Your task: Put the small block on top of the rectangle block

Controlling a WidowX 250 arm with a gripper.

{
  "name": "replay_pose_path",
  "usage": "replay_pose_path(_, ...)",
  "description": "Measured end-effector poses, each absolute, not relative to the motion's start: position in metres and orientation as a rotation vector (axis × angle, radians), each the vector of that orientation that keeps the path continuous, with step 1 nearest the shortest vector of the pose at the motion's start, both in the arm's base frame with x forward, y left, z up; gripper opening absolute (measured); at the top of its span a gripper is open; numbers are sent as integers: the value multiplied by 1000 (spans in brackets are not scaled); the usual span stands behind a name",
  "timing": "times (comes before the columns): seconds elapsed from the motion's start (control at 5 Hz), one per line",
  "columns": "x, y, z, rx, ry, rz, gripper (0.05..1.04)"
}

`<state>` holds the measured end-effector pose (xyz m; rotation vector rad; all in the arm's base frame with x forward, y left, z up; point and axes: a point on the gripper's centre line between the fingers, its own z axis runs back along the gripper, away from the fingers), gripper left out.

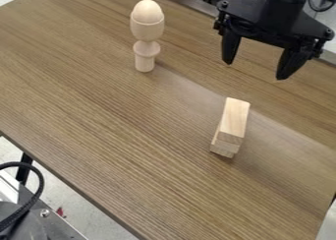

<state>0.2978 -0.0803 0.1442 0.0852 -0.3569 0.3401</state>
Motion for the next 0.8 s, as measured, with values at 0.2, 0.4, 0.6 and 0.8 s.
replay_pose_path(0.2, 296, -81, 134, 101, -327, 334, 999)
replay_pose_path(0.4, 310, -90, 117, 78, -313, 299, 999)
replay_pose_path(0.6, 333, -97, 106, 82, -333, 265, 999)
replay_pose_path(0.8, 350, -106, 97, 61, -377, 217, 999)
